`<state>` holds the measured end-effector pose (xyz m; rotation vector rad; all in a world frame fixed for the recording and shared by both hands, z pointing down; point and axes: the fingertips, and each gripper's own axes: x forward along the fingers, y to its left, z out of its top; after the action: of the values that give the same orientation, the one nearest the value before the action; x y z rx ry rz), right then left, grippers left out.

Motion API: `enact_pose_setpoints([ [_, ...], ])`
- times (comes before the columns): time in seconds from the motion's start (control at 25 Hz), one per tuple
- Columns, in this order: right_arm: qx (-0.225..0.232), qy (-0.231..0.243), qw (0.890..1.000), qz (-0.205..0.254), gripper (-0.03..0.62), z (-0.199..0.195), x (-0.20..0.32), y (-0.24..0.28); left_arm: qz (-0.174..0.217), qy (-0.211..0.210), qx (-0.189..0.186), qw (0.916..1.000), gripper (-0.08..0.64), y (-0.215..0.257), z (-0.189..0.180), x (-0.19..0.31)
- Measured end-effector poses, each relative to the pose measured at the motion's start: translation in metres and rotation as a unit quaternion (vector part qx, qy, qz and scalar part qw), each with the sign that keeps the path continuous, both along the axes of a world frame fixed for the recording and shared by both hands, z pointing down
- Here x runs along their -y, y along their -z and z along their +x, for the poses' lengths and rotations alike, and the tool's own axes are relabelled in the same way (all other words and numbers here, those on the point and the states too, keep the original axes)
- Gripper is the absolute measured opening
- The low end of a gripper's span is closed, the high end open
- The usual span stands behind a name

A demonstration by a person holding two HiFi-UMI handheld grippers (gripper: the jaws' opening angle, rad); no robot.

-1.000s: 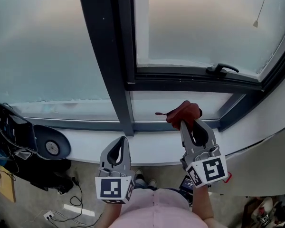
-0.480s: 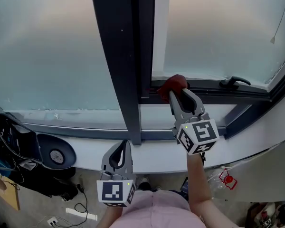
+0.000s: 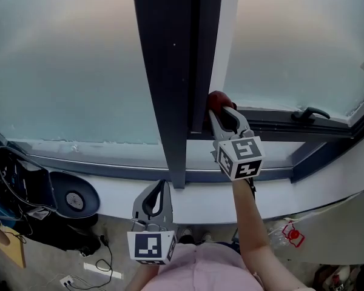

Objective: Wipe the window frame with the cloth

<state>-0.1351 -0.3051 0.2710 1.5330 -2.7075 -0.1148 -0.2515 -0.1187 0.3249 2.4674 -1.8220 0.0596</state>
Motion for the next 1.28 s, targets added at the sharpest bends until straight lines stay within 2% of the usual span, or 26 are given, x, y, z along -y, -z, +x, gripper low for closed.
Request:
enact_pose_setpoints([
  [0.36,-0.066,-0.011,0.998,0.015,0.067,-0.003,0.004,-0.009,0.017,-0.021,0.004,0.9996,-0.003,0.011,0.03,0.014],
  [0.64,-0.071,-0.018,0.997,0.007,0.067,0.013,0.006,-0.01,0.018,-0.023,0.004,0.9996,-0.003,0.012,0.042,0.019],
  [1.08,-0.033,-0.098,0.994,-0.019,0.067,0.111,0.015,-0.012,0.016,-0.027,-0.002,0.9995,-0.004,0.011,0.059,0.026],
  [1.28,-0.007,-0.112,0.993,-0.04,0.069,0.159,0.018,-0.017,0.013,-0.035,-0.008,0.9993,-0.003,0.013,0.072,0.03],
])
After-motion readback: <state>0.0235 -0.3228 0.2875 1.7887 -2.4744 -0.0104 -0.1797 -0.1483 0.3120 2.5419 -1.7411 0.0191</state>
